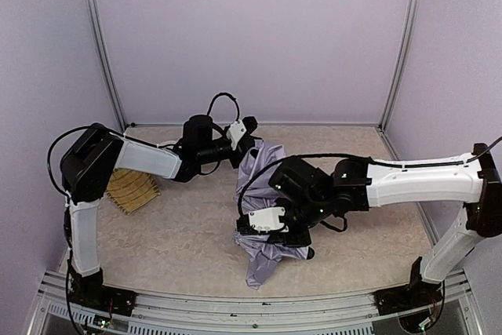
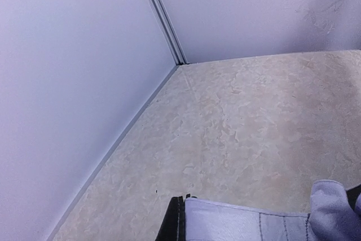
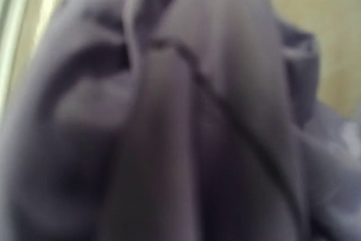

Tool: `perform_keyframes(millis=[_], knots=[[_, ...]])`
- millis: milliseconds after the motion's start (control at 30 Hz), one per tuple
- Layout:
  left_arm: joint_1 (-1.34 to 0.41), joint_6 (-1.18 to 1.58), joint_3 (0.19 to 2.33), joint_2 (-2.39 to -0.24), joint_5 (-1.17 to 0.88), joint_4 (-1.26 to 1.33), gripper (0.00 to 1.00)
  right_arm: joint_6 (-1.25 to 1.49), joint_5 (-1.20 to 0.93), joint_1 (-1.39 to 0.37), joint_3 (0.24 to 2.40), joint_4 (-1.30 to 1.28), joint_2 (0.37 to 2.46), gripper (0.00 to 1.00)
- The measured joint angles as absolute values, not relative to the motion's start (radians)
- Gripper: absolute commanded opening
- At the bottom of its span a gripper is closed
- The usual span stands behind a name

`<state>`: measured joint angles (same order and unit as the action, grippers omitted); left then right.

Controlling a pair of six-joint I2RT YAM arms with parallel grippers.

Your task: Put away the umbrella

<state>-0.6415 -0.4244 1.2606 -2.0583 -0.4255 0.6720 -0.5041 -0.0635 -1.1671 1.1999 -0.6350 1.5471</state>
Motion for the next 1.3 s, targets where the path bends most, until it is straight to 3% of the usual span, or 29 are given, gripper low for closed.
perform_keyframes(millis=[133,267,433,600,700,833,1033,1133,1300], knots=[[-0.659,-0.435,1.291,-2.103,-0.399,0.671,0.0,-0.499,-0.035,-1.171,1.129,-0.58,1.647,0.0],[-0.684,-0.426,1.315,-2.168,-0.315,0.654,0.21,-0.486,-0.056,-1.168,1.095,-0.529,1.715,0.0],[-0.67,-0.395,1.411,-2.239,-0.095,0.63,0.66,-0.458,-0.174,-1.143,1.095,-0.515,1.796,0.0],[-0.65,-0.337,1.557,-2.26,0.104,0.556,0.82,-0.423,-0.279,-1.082,1.098,-0.507,1.813,0.0],[-0.645,-0.311,1.527,-2.209,0.141,0.542,0.87,-0.395,-0.35,-1.041,1.109,-0.511,1.826,0.0],[-0.652,-0.271,1.286,-1.991,0.147,0.567,0.87,-0.36,-0.457,-0.984,1.145,-0.542,1.861,0.0],[-0.739,-0.224,0.88,-1.497,0.105,0.672,0.71,-0.347,-0.678,-0.896,1.183,-0.579,1.925,0.0],[-0.858,-0.255,0.741,-1.309,0.01,0.667,0.74,-0.347,-0.765,-0.863,1.211,-0.608,1.966,0.01],[-1.042,-0.344,0.587,-1.19,-0.136,0.526,0.83,-0.375,-0.888,-0.842,1.254,-0.668,2.028,0.05]])
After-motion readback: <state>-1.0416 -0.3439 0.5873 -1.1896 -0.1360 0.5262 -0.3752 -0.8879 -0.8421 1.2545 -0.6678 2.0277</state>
